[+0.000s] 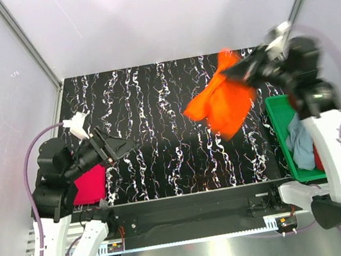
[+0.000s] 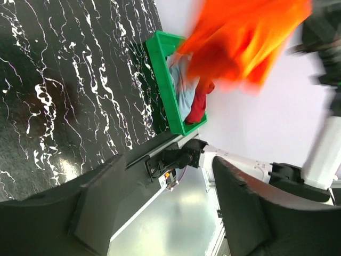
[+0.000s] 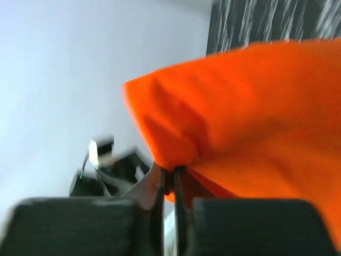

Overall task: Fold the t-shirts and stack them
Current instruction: Move the tshirt to the center of the board, then flatten the tshirt out

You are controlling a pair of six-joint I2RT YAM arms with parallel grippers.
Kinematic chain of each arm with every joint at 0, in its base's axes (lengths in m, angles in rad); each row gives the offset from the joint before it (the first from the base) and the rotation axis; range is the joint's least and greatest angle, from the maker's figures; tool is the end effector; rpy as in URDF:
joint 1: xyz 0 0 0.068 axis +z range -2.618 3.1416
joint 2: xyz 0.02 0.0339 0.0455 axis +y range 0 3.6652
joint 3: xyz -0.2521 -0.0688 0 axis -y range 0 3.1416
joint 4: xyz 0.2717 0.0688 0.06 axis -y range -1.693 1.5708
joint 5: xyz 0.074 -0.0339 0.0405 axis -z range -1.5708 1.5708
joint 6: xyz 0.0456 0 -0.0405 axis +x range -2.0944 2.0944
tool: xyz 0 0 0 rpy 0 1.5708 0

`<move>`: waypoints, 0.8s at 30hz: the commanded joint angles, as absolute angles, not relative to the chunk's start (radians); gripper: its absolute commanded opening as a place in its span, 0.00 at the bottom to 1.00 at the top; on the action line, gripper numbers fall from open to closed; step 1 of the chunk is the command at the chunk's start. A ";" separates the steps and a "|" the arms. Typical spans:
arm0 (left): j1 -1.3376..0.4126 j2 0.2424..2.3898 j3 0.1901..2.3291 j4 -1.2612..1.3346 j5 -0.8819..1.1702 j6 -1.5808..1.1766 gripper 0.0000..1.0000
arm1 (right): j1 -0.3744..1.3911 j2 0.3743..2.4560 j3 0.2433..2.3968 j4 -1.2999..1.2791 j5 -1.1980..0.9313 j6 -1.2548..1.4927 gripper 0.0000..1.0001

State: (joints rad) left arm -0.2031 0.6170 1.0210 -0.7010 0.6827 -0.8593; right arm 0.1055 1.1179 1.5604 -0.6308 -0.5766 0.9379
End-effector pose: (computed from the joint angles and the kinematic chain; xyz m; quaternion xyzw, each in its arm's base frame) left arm 0.1364 -0.0575 0.3893 -0.0557 0.7813 -0.5159 0.3468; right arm 0.2358 0.0500 0.4897 0.1328 0.7489 0.4945 0.4207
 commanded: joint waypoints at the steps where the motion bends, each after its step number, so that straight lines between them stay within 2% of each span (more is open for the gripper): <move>1: -0.206 0.624 1.055 -0.676 0.666 -0.838 0.77 | 0.184 1.072 1.282 -0.353 -0.928 1.157 0.15; 2: -0.206 0.615 1.048 -0.699 0.623 -0.819 0.92 | 0.183 1.037 1.121 -0.356 -0.992 1.154 0.24; 3: -0.207 0.609 1.046 -0.718 0.589 -0.809 0.99 | 0.183 1.019 1.044 -0.368 -1.011 1.146 0.39; 4: -0.209 0.600 1.042 -0.729 0.559 -0.795 0.99 | 0.183 0.999 0.975 -0.380 -0.994 1.120 0.50; 7: -0.210 0.589 1.032 -0.770 0.482 -0.729 0.99 | 0.183 0.899 0.745 -0.429 -0.913 1.092 0.66; 11: -0.288 0.624 0.957 -0.770 0.436 -0.707 0.99 | 0.183 0.920 0.692 -0.523 -0.904 0.948 0.73; 12: -0.325 0.641 0.942 -0.767 0.404 -0.706 0.99 | 0.186 0.946 0.701 -0.625 -0.888 0.895 0.76; 14: -0.469 0.663 0.898 -0.762 0.280 -0.712 0.99 | 0.202 1.026 0.761 -0.778 -0.777 0.712 0.77; 16: -0.604 0.710 0.865 -0.761 0.204 -0.732 0.99 | 0.287 1.087 0.819 -0.825 -0.651 0.620 0.77; 17: -0.641 0.733 0.838 -0.762 0.149 -0.762 0.97 | 0.323 1.147 0.831 -0.825 -0.623 0.615 0.75; 18: -0.672 0.762 0.822 -0.762 0.135 -0.781 0.82 | 0.407 1.178 0.844 -0.804 -0.600 0.620 0.72; 20: -0.725 0.842 0.764 -0.762 0.127 -0.851 0.59 | 0.484 1.273 0.873 -0.750 -0.575 0.667 0.62; 21: -0.730 0.862 0.744 -0.765 0.133 -0.873 0.38 | 0.517 1.304 0.882 -0.683 -0.574 0.690 0.56; 23: -0.730 0.839 0.692 -0.784 0.094 -0.923 0.38 | 0.603 1.372 0.911 -0.615 -0.554 0.758 0.57; 24: -0.732 0.812 0.683 -0.793 0.057 -0.933 0.43 | 0.626 1.391 0.920 -0.563 -0.540 0.773 0.60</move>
State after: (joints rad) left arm -0.7269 0.8688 0.7147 -0.7696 0.1860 -0.8436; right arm 0.5602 1.3476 0.8616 -0.6846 -0.6132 0.7391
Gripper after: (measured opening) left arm 0.404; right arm 0.587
